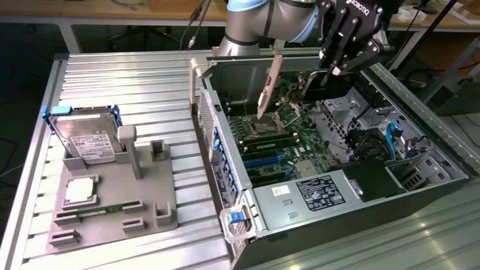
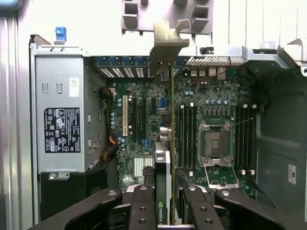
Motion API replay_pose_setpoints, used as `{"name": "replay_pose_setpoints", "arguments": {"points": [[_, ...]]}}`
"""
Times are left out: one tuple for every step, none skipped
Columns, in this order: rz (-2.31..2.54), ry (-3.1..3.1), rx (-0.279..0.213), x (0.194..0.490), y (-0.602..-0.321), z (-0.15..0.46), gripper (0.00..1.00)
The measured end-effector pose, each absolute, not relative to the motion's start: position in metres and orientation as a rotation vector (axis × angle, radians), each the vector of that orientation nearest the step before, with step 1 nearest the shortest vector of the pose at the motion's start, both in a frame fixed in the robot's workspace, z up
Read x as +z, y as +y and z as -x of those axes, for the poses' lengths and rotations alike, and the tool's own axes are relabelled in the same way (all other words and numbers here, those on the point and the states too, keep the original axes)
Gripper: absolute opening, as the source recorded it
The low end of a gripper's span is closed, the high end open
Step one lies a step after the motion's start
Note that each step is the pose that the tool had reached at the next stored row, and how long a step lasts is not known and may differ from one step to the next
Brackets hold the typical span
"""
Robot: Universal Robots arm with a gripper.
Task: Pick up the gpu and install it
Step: 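Insert the gpu into the slot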
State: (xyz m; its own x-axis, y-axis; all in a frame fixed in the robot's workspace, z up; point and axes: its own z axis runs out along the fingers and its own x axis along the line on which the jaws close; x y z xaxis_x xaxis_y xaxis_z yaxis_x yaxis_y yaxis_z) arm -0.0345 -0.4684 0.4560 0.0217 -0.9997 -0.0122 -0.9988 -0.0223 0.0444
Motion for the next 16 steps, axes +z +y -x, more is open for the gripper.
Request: {"name": "replay_pose_setpoints", "arguments": {"points": [[-2.242,-2.166,-0.062,0.4560,-0.4684,0.0345,0.27],[-2.262,-2.144,-0.061,0.4561,-0.4684,0.0345,0.27],[-2.274,-2.131,-0.061,0.4561,-0.4684,0.0345,0.27],[-2.290,-2.114,-0.061,0.4560,-0.4684,0.0345,0.27],[-2.309,-2.092,-0.061,0.4561,-0.4684,0.0345,0.27],[-2.324,-2.076,-0.060,0.4561,-0.4684,0.0345,0.27],[-2.345,-2.051,-0.060,0.4561,-0.4684,0.0345,0.27],[-2.360,-2.034,-0.060,0.4561,-0.4684,0.0345,0.27],[-2.376,-2.015,-0.059,0.4561,-0.4684,0.0345,0.27],[-2.391,-1.996,-0.059,0.4561,-0.4684,0.0345,0.27],[-2.410,-1.973,-0.058,0.4561,-0.4684,0.0345,0.27],[-2.425,-1.954,-0.058,0.4561,-0.4684,0.0345,0.27],[-2.441,-1.933,-0.058,0.4561,-0.4684,0.0345,0.27],[-2.456,-1.913,-0.057,0.4561,-0.4684,0.0345,0.27],[-2.470,-1.895,-0.057,0.4561,-0.4684,0.0345,0.27],[-2.487,-1.873,-0.057,0.4561,-0.4684,0.0345,0.27]]}}
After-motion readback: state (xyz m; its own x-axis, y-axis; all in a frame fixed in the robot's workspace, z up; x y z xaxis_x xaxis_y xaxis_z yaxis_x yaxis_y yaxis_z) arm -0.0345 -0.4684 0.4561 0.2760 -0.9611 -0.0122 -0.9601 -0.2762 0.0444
